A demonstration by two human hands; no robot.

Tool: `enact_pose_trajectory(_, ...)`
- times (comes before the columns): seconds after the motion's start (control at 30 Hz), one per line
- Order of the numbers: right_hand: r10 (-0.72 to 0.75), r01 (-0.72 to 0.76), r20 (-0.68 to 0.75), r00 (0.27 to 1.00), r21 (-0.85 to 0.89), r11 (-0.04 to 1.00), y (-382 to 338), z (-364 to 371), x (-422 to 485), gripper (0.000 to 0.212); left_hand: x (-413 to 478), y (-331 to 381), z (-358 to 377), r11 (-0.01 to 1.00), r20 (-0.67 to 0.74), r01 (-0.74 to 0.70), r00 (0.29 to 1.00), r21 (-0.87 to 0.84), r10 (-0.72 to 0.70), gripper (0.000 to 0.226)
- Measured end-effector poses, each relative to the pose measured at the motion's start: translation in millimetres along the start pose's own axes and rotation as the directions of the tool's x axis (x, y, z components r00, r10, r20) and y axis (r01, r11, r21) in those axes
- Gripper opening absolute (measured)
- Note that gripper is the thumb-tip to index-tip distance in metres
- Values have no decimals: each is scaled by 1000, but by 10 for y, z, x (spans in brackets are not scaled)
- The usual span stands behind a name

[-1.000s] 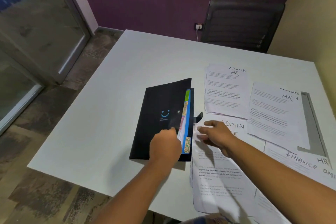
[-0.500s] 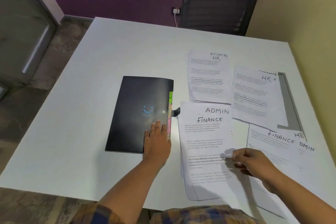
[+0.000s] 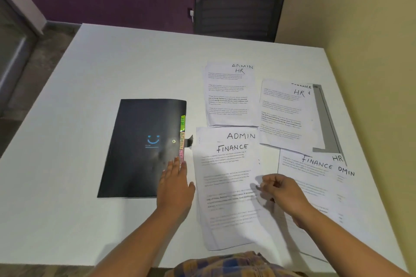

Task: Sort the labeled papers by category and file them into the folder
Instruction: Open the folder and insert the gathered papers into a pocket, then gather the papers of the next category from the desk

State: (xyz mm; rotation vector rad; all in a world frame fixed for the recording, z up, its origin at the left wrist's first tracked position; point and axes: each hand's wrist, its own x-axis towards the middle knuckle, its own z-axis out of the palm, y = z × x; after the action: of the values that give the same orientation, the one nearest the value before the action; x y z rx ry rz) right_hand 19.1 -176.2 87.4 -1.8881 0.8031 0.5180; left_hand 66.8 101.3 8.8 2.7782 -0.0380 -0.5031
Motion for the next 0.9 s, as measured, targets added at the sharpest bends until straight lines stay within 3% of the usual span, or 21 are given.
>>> enact_pose_trajectory(0.2, -197, 177, -2, 980, -433, 884, 345, -583, 138, 60, -426, 549, 250, 967, -54, 97, 992, -236, -113, 54)
enact_pose_trajectory(0.3, -217, 177, -11, 976, -543, 821, 631, -906, 231, 67, -494, 728, 284, 937, -76, 248, 959, -248, -274, 42)
enact_pose_trajectory(0.4, -210, 169, 18, 978, -658, 734, 896, -1153, 246, 65, -474, 809, 355, 898, -24, 397, 912, -192, -409, 52)
enact_pose_trajectory(0.6, -195, 194, 78, 978, -688, 700, 1586, -1409, 448, 74, -406, 859, 459, 876, -14, 463, 883, -134, -468, 55)
enact_pose_trajectory(0.9, -250, 247, 116, 961, -765, 594, 1686, -1421, 398, 78, -454, 984, 458, 865, -34, 476, 873, -157, -486, 58)
